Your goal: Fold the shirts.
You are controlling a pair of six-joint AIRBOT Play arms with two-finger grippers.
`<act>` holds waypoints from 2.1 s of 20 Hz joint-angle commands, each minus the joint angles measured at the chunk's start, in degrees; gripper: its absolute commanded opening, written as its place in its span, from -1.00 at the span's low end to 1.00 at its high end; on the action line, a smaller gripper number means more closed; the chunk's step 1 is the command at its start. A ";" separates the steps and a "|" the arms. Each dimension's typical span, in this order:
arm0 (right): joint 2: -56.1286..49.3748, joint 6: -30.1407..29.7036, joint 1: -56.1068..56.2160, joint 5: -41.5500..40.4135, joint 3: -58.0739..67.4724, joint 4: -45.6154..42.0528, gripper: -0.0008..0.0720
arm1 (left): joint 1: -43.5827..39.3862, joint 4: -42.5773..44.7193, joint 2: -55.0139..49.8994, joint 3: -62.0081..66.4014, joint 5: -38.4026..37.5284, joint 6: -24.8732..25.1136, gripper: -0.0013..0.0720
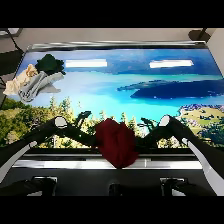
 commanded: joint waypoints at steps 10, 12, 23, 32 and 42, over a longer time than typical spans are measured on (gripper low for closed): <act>22.86 -3.69 -0.02 -3.58 31.26 -7.78 -0.87 | 0.02 20.28 18.73 29.66 -0.72 -15.80 -0.88; 28.59 -2.56 -0.02 -9.88 42.42 -14.03 -0.87 | 0.02 26.77 23.10 42.21 -0.63 -20.83 -0.88; 37.13 5.77 -0.02 -18.05 56.39 -7.48 -0.87 | -2.14 25.70 28.30 65.90 2.75 -26.43 -0.88; 26.43 15.72 -0.02 -7.74 56.37 -8.22 -0.87 | -0.94 41.77 17.97 65.88 10.14 -24.46 -0.88; -14.47 24.65 -0.02 5.07 56.37 -14.84 -0.86 | 13.00 23.30 -20.90 65.88 -3.74 -24.48 -0.86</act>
